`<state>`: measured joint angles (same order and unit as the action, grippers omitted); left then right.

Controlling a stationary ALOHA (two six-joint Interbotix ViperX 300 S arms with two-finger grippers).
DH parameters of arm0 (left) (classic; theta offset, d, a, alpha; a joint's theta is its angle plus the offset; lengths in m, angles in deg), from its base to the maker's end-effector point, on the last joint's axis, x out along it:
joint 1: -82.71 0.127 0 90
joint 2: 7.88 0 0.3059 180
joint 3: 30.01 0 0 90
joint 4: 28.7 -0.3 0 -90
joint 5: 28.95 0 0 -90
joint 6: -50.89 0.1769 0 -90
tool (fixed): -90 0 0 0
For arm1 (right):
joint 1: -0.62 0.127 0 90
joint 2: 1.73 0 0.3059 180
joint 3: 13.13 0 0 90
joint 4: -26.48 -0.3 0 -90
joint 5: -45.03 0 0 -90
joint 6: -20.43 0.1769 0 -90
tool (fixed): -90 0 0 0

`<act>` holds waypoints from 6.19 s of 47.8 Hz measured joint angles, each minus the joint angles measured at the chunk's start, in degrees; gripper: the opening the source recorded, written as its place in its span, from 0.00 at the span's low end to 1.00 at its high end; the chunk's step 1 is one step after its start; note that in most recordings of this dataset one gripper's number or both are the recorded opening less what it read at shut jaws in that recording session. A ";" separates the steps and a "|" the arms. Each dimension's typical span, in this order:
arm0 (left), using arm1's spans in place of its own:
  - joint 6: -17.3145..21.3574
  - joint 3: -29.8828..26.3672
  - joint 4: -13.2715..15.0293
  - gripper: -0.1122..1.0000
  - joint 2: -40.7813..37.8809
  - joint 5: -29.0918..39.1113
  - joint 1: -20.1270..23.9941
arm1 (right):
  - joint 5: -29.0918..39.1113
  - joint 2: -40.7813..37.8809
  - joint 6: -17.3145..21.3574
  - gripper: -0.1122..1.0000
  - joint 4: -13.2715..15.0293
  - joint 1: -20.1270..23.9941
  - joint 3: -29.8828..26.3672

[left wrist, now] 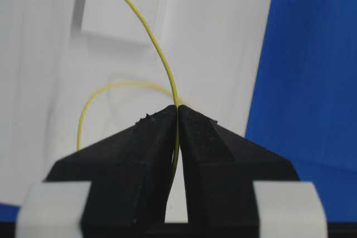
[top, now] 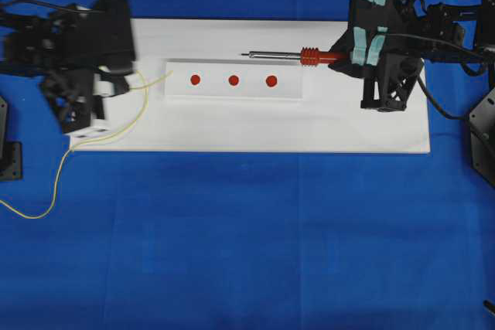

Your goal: Touch the tip of the soldering iron to the tip of the solder at the mark.

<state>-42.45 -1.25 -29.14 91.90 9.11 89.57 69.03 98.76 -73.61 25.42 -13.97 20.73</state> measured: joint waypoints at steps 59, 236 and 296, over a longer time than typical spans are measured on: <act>0.79 -14.77 0.00 0.12 -24.43 -2.20 0.44 | -1.76 -0.62 0.26 0.16 1.05 -1.32 3.25; 2.11 -14.94 -0.09 0.12 -24.35 -0.26 0.35 | -6.33 -14.77 0.26 0.16 0.88 1.05 0.00; 1.49 -5.10 -0.09 0.12 -6.06 -0.18 -0.44 | -5.63 -11.25 0.26 0.16 0.97 1.05 0.00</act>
<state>-40.95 -6.35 -29.23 85.83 8.93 89.13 63.40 87.51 -73.35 26.39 -12.92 20.73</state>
